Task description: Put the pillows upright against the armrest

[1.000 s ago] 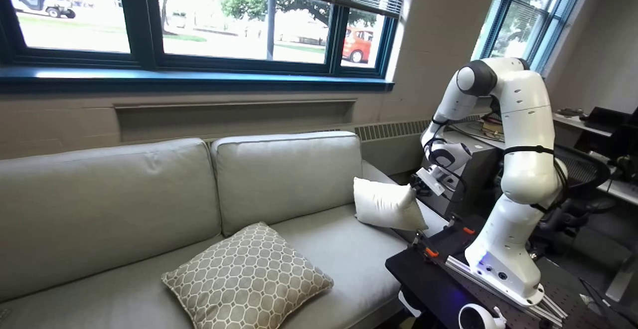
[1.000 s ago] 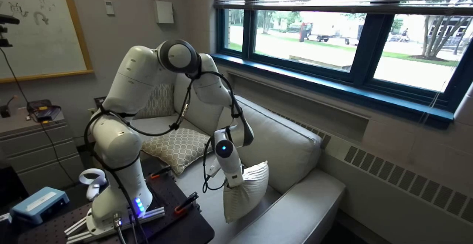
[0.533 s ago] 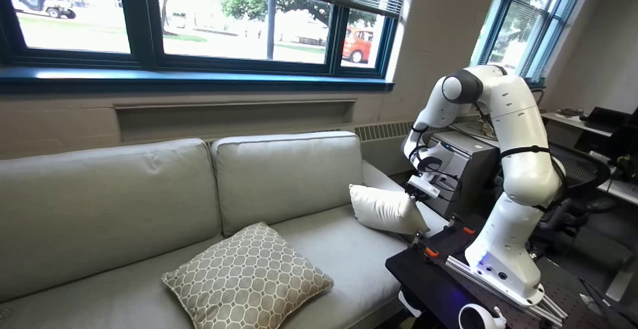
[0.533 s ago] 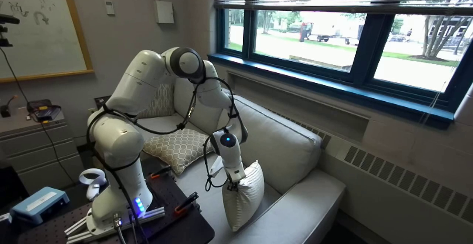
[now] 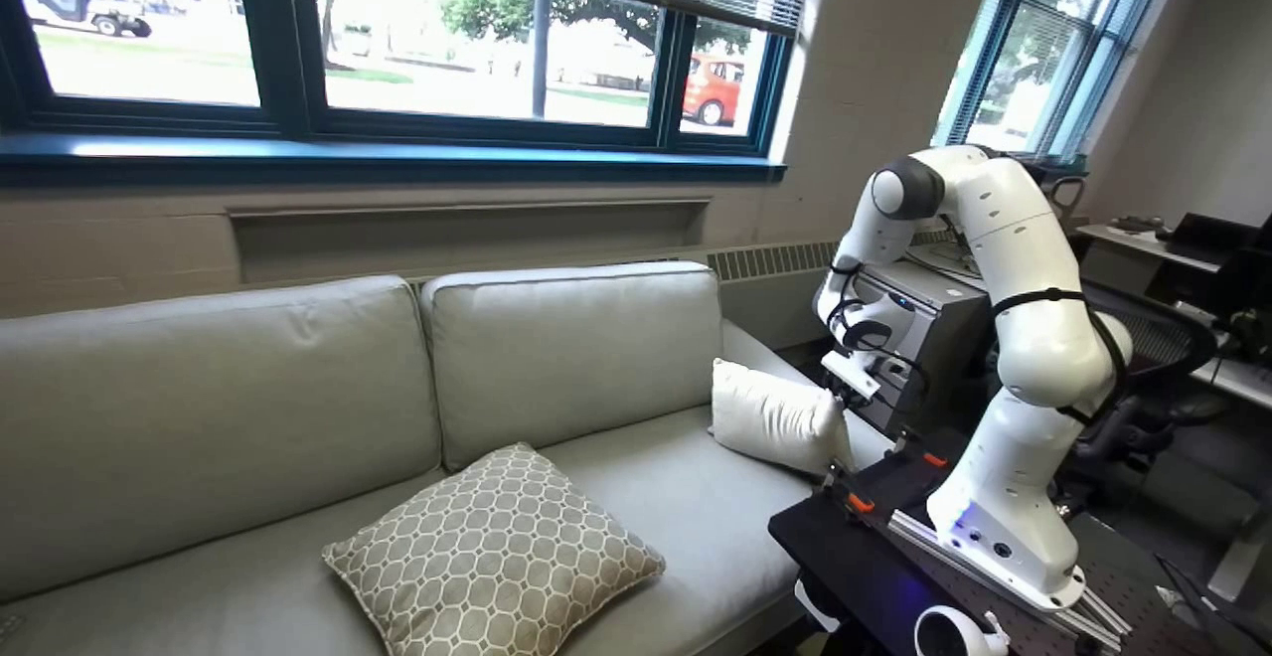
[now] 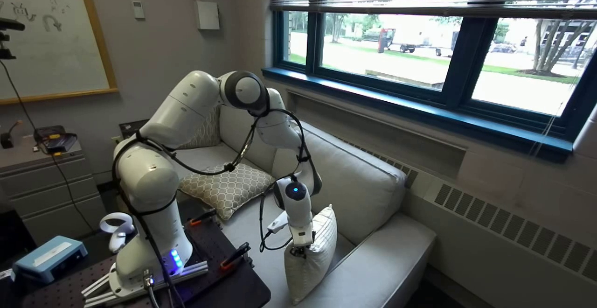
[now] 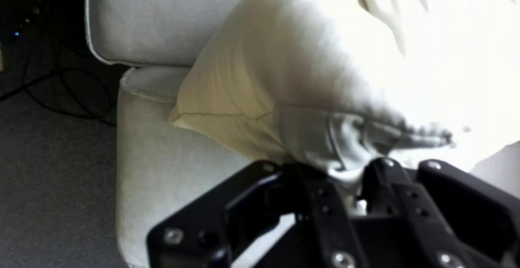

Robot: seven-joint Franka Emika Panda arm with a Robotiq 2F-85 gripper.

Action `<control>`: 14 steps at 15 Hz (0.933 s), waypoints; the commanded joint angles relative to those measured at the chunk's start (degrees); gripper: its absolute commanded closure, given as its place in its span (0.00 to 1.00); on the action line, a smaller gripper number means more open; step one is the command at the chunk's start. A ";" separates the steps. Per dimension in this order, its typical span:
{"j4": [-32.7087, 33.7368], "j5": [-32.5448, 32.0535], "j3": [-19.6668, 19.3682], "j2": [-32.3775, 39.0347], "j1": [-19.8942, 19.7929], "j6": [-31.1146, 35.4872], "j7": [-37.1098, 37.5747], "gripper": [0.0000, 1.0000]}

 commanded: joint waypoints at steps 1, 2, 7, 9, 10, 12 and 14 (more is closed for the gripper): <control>1.97 0.77 -0.50 0.00 -3.11 -2.16 7.25 0.88; 2.54 1.28 -0.55 0.13 -3.79 -2.46 9.12 0.89; 4.28 0.98 -0.67 1.72 -7.07 -3.78 20.61 0.89; 5.01 0.34 -1.00 3.01 -8.36 -3.36 25.43 0.89; 5.55 -1.18 0.74 3.08 -11.01 -2.42 27.70 0.89; 6.33 -3.08 0.92 3.86 -12.53 -3.07 31.59 0.88; 6.35 -7.28 1.23 4.01 -13.92 -4.69 35.53 0.89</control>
